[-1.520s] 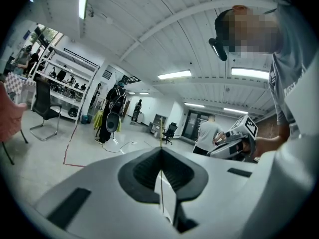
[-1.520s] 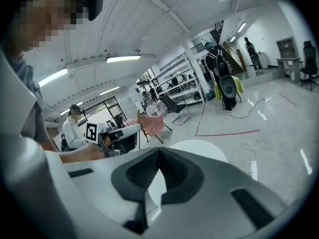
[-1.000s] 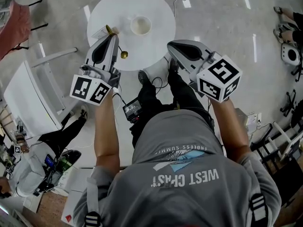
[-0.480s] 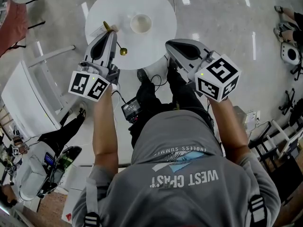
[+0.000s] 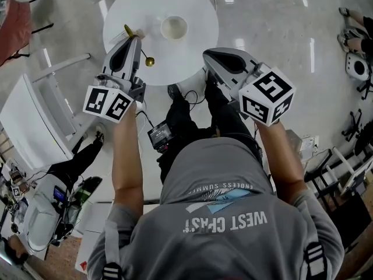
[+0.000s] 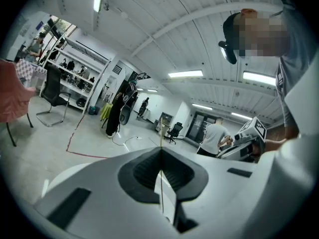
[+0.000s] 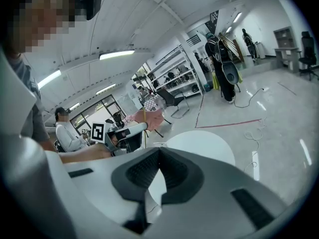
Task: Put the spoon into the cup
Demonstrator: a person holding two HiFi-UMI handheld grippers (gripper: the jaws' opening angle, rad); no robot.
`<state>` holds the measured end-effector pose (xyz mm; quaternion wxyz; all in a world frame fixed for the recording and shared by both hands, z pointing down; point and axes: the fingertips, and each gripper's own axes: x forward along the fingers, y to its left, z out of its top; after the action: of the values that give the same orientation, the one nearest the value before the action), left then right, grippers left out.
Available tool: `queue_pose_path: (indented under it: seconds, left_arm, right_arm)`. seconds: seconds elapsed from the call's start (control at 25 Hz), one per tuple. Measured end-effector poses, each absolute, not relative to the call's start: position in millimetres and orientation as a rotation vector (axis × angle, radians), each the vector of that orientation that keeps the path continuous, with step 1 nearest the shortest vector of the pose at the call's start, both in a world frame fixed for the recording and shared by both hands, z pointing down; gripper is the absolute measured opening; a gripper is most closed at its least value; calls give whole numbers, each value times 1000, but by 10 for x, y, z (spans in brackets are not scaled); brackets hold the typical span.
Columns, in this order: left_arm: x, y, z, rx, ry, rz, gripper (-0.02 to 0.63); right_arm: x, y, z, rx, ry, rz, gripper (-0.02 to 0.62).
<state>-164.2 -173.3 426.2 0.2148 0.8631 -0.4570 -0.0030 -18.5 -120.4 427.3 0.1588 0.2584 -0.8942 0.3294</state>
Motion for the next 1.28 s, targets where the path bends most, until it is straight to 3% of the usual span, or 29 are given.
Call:
queue_pose_path:
  seconds: [1.28]
  left_arm:
    - [-1799,-1901,4762,2269,-1359,-94,2]
  right_arm:
    - [-155,-1141,4577,748,-2505,1003,2]
